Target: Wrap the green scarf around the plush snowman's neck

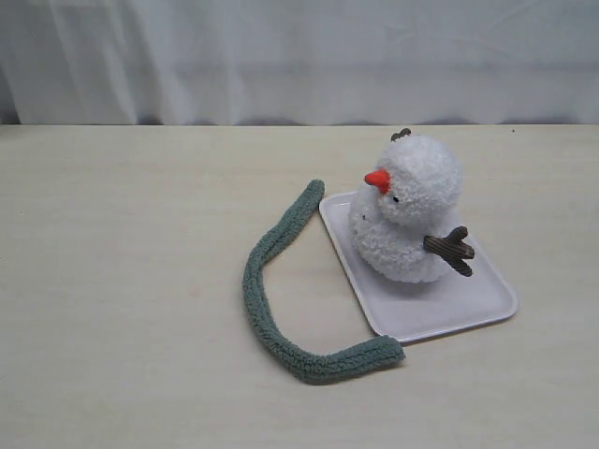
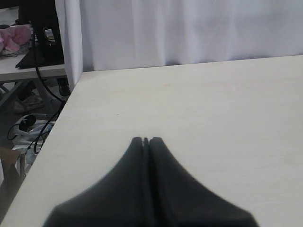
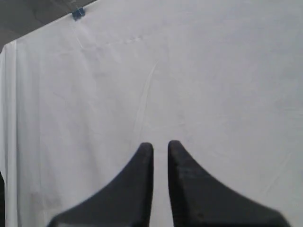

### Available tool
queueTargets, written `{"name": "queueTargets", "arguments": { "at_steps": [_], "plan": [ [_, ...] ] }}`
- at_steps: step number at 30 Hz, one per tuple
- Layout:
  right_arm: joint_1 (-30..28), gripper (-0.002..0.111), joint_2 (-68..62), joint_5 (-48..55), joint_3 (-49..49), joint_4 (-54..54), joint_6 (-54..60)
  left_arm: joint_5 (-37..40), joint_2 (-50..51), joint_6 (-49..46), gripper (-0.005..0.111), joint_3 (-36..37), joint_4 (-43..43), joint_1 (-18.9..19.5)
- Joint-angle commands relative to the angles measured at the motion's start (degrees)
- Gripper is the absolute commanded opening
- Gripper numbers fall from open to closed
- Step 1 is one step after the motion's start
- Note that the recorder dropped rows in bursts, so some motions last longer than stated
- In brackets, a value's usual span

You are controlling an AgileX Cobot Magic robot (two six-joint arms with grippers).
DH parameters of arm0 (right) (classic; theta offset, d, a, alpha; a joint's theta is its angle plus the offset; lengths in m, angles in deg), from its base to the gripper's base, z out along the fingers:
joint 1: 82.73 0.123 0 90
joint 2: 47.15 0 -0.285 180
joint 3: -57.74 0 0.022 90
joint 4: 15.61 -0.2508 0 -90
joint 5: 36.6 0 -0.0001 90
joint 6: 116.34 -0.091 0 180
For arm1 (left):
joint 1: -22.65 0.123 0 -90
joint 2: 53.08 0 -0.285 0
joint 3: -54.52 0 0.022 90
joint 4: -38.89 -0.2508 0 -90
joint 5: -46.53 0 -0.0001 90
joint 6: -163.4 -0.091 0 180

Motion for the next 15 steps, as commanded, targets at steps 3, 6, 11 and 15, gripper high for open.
{"name": "queueTargets", "arguments": {
  "at_steps": [3, 6, 11, 15],
  "plan": [
    [-0.1, 0.035, -5.9, 11.3, -7.8, 11.8, -11.4, -0.5, -0.2, -0.1, 0.0, 0.2, 0.2, 0.1],
    [-0.1, 0.046, -11.5, 14.7, -10.4, 16.7, -17.2, -0.5, -0.2, -0.1, 0.0, 0.2, 0.2, 0.1],
    [1.1, 0.055, -21.9, 15.5, -13.3, 17.5, -17.2, -0.5, -0.2, -0.1, 0.0, 0.2, 0.2, 0.1],
    [5.3, 0.054, -30.9, 20.7, -17.5, 17.5, -13.7, -0.5, -0.2, -0.1, 0.0, 0.2, 0.2, 0.1]
  ]
}}
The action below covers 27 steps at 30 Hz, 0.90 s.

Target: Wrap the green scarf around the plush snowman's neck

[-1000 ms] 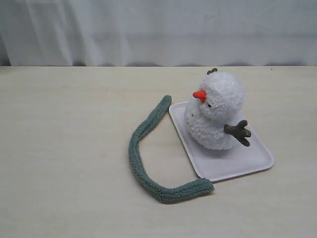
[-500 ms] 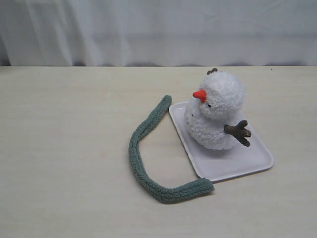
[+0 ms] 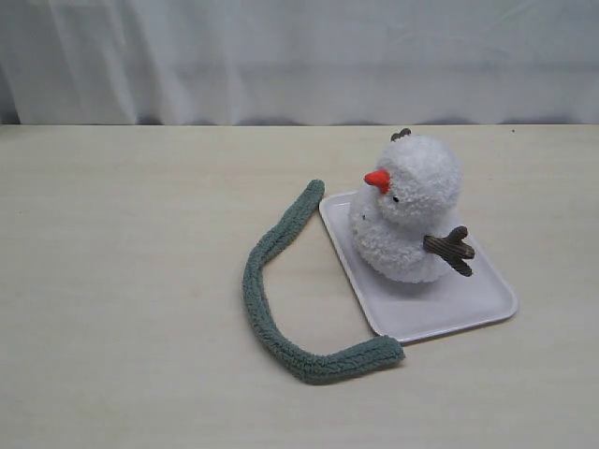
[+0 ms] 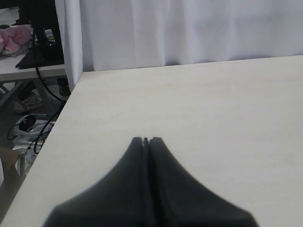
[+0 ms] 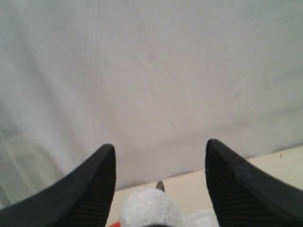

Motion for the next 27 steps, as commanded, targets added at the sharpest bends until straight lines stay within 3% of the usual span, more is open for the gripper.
{"name": "queueTargets", "arguments": {
  "at_steps": [1, 8, 11, 16, 21, 27],
  "plan": [
    [4.9, 0.054, -10.5, 7.3, -5.3, 0.7, 4.8, -0.5, -0.2, -0.1, 0.0, 0.2, 0.2, 0.1],
    [15.1, 0.054, -27.0, 32.2, -22.3, -1.1, 16.0, -0.5, -0.2, -0.1, 0.0, 0.2, 0.2, 0.1],
    [19.8, 0.054, -32.1, 37.9, -28.2, -4.1, 20.8, -0.5, -0.2, -0.1, 0.0, 0.2, 0.2, 0.1],
    [29.4, 0.054, -38.8, 38.1, -32.9, -14.2, 30.9, -0.5, -0.2, -0.1, 0.0, 0.2, 0.2, 0.1],
    [38.3, 0.054, -47.2, 35.3, -33.0, -14.8, 31.8, -0.5, -0.2, -0.1, 0.0, 0.2, 0.2, 0.1],
    [42.1, 0.067, -61.0, 28.6, -34.0, -16.2, 30.1, -0.5, -0.2, -0.1, 0.0, 0.2, 0.2, 0.1]
  ]
}}
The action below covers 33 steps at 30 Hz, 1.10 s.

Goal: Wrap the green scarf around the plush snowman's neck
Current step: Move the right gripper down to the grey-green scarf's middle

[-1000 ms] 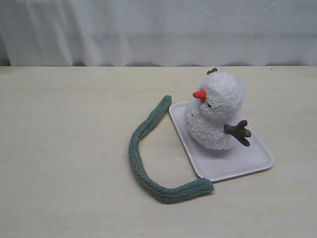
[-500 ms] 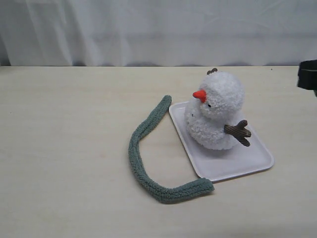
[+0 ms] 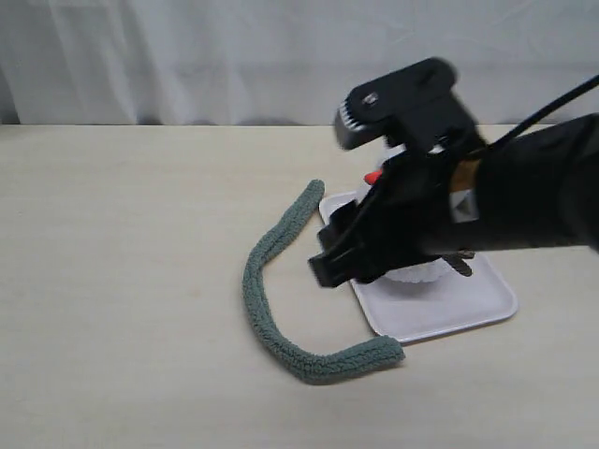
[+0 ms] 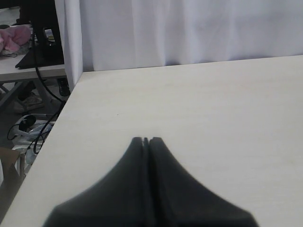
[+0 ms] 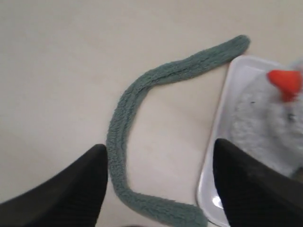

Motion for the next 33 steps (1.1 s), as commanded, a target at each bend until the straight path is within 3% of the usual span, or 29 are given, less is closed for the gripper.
{"name": "queueTargets", "arguments": {
  "at_steps": [1, 14, 27, 33],
  "plan": [
    [1.5, 0.068, -10.4, -4.3, -2.2, -2.5, -1.2, -0.5, -0.2, -0.1, 0.0, 0.2, 0.2, 0.1],
    [1.5, 0.068, -34.3, -3.7, -17.5, -5.4, -1.0, -0.5, -0.2, -0.1, 0.0, 0.2, 0.2, 0.1],
    [1.5, 0.067, -46.2, -3.4, -26.0, -5.4, -1.0, -0.5, -0.2, -0.1, 0.0, 0.2, 0.2, 0.1],
    [1.4, 0.052, -47.7, -2.0, -26.5, -3.9, -1.0, -0.5, -0.2, -0.1, 0.0, 0.2, 0.2, 0.1]
  ]
}}
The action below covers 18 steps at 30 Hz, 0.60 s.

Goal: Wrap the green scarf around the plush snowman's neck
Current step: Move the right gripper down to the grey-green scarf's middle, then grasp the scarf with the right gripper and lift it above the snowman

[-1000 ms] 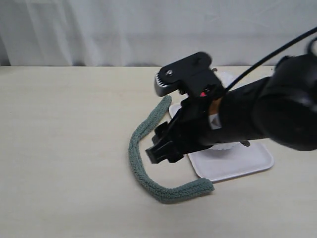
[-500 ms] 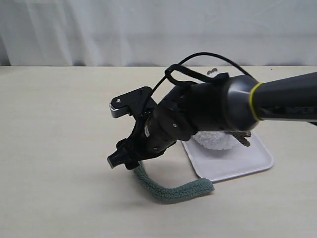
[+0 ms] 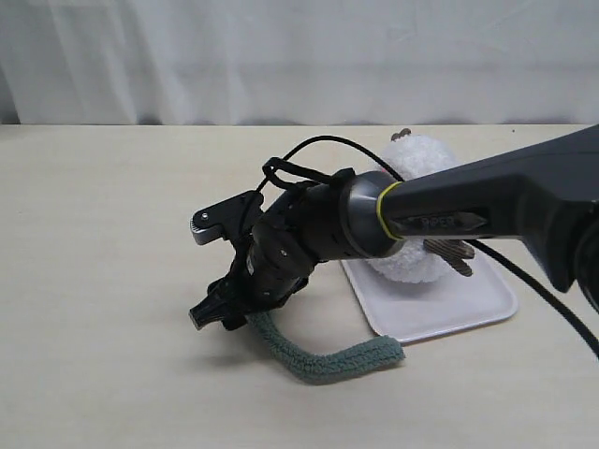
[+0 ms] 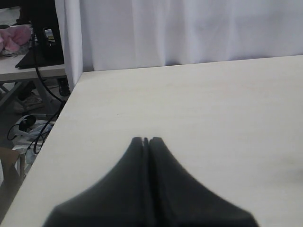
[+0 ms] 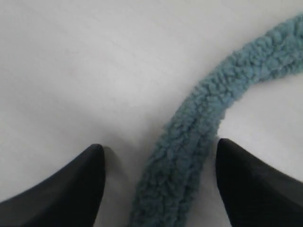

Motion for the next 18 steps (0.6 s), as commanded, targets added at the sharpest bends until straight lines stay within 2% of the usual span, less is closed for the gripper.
{"name": "queueTargets", "arguments": {
  "at_steps": [1, 7, 8, 13, 18],
  "plan": [
    [-0.1, 0.048, -0.7, 1.7, -0.5, 2.0, 0.0, -0.5, -0.2, -0.1, 0.0, 0.2, 0.2, 0.1],
    [-0.1, 0.013, -0.3, 4.7, -0.5, 5.2, 0.0, -0.5, -0.2, -0.1, 0.0, 0.2, 0.2, 0.1],
    [-0.1, 0.004, 0.2, 5.1, -0.5, 5.3, 0.0, -0.5, -0.2, -0.1, 0.0, 0.2, 0.2, 0.1],
    [0.1, 0.004, 3.8, 5.3, -0.5, 5.3, 0.5, -0.5, -0.2, -0.1, 0.0, 0.2, 0.2, 0.1],
    [1.1, 0.004, 13.2, 8.5, -0.5, 5.7, 4.3, -0.5, -0.2, -0.1, 0.0, 0.2, 0.2, 0.1]
  ]
}}
